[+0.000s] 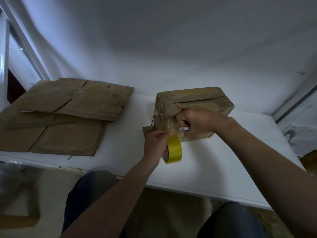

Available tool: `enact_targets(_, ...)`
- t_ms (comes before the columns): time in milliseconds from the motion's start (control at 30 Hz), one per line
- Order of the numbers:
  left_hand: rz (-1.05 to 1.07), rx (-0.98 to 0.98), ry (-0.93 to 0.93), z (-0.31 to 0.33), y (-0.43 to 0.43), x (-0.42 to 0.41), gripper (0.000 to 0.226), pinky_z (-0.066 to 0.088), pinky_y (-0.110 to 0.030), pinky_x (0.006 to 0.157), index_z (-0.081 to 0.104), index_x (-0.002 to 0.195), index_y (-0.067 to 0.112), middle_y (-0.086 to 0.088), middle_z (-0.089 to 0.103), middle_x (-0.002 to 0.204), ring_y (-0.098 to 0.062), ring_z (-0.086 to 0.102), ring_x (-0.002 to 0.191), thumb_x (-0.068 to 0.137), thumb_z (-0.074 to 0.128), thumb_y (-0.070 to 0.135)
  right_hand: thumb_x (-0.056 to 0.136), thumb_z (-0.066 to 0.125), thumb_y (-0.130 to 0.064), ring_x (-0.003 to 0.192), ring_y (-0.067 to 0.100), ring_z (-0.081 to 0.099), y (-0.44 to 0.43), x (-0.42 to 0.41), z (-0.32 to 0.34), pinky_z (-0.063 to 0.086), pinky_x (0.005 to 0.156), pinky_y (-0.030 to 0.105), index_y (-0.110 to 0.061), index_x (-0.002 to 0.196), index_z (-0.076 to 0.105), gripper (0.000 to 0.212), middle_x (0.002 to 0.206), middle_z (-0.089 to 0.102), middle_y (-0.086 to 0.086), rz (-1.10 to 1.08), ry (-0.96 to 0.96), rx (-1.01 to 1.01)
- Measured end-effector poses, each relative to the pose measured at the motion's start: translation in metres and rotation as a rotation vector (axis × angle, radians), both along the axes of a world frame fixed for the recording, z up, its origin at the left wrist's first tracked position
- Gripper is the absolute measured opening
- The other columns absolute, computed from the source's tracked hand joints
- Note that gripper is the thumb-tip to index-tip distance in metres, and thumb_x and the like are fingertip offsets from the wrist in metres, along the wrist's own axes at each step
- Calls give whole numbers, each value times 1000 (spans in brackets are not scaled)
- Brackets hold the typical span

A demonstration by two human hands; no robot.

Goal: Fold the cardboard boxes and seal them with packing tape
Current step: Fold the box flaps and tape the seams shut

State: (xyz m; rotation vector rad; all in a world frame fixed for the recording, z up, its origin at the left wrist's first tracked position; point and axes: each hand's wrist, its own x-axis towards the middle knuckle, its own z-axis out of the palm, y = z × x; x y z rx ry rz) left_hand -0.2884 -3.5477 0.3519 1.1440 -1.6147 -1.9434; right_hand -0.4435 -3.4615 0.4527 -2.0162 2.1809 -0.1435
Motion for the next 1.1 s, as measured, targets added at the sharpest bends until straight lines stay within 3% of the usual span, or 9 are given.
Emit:
enact_targets(67,8,-22,-8,-1,-3,1,9,64,-45,72,71,83,30,-8,73,99,-30,74,85,91,71,29,77,78,-13,54,6,46,7,-4,1,10,116,6,-29,65,41,42,60,46,-10,-4,51,12)
enact_targets(167,-4,-24,-7,-2,-2,3,6,64,-46,71,72,85,29,-9,73,98,-29,74,81,91,72,30,80,70,-28,54,5,52,26,-9,-8,7,128,34,-28,68,51,23,59,52,-13,-3,64,-91)
enact_targets(267,-15,16,19,-4,1,3,6,62,-38,64,71,86,26,-11,72,94,-27,74,76,92,71,27,85,61,-38,63,9,60,41,-3,-22,23,124,50,-22,79,65,18,70,64,-11,4,41,-281)
enact_targets(433,-11,25,34,-5,4,0,11,58,-33,63,69,82,28,-12,71,93,-27,71,79,93,70,25,92,69,-35,96,10,69,37,13,-35,25,116,66,-31,105,74,14,99,74,-15,65,128,-383)
enact_targets(567,-13,81,43,-5,5,1,5,56,-31,58,70,88,25,-13,71,96,-28,71,78,92,72,28,94,56,-45,94,12,70,31,14,-30,30,112,68,-30,105,75,27,99,73,-15,25,109,-408)
enact_targets(767,-18,94,46,-6,2,4,5,56,-29,56,70,89,25,-11,71,93,-24,70,74,93,71,27,91,53,-46,95,17,71,25,9,-32,26,113,70,-32,105,76,30,98,73,-13,30,177,-339)
enact_targets(933,-2,115,41,-5,0,2,7,60,-34,61,71,94,22,-11,72,96,-28,72,78,91,73,29,83,72,-25,85,22,71,18,4,-37,21,115,71,-21,88,72,6,87,71,-7,31,216,-326)
enact_targets(1033,-2,91,-1,-6,-3,4,5,60,-34,63,70,88,24,-9,70,93,-23,70,72,92,73,26,76,78,-8,80,19,68,18,-11,-28,15,121,64,-18,78,67,15,83,67,-5,24,147,-238)
enact_targets(1100,-22,67,-51,-10,-4,9,8,63,-38,70,72,98,23,-9,70,103,-25,71,83,92,72,28,74,80,-8,74,11,63,21,-19,-25,11,124,57,-19,75,66,17,78,64,-8,42,103,-188)
